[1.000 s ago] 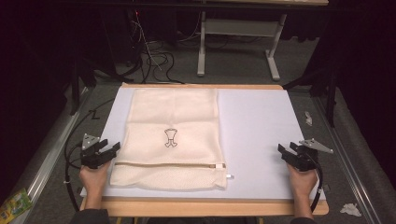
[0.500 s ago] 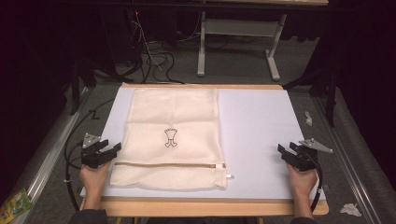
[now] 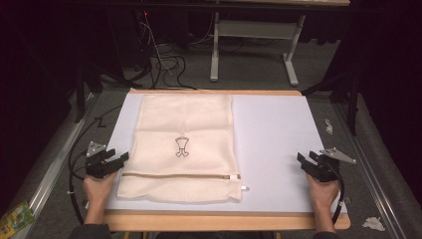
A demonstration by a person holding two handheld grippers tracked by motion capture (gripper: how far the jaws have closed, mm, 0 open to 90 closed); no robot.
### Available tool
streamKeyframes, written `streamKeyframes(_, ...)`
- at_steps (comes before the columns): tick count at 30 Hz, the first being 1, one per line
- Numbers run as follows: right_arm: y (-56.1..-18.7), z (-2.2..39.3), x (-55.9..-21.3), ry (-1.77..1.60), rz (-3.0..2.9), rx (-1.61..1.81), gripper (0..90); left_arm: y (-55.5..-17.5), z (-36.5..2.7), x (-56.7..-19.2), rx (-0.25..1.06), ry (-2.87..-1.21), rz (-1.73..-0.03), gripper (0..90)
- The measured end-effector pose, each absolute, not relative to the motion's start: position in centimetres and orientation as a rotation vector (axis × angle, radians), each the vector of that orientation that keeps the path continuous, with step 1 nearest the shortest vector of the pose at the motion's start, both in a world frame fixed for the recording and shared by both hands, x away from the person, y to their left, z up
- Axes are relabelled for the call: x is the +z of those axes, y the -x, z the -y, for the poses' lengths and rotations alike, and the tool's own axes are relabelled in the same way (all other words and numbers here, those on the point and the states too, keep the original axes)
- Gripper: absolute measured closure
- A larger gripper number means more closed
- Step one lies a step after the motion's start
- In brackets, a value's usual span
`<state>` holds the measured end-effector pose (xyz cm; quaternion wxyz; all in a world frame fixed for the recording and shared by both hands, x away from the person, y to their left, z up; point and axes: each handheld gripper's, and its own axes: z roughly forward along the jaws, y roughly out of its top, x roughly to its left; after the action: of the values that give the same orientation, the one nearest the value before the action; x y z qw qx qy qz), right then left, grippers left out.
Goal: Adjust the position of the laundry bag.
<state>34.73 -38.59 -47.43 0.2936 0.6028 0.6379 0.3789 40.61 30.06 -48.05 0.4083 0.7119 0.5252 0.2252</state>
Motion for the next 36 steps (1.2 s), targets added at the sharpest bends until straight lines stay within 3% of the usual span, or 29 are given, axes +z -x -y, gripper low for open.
streamKeyframes(18,-34.4,37.1,-46.4,-1.621,-1.717,1.089,50.4,-39.9,-30.1,-46.4,0.501,-1.815,-1.27,40.2)
streamKeyframes(36,-35.5,31.0,-45.6,-1.564,-1.954,1.163,51.9,-40.2,-28.2,-46.0,0.42,-1.902,-1.279,36.9)
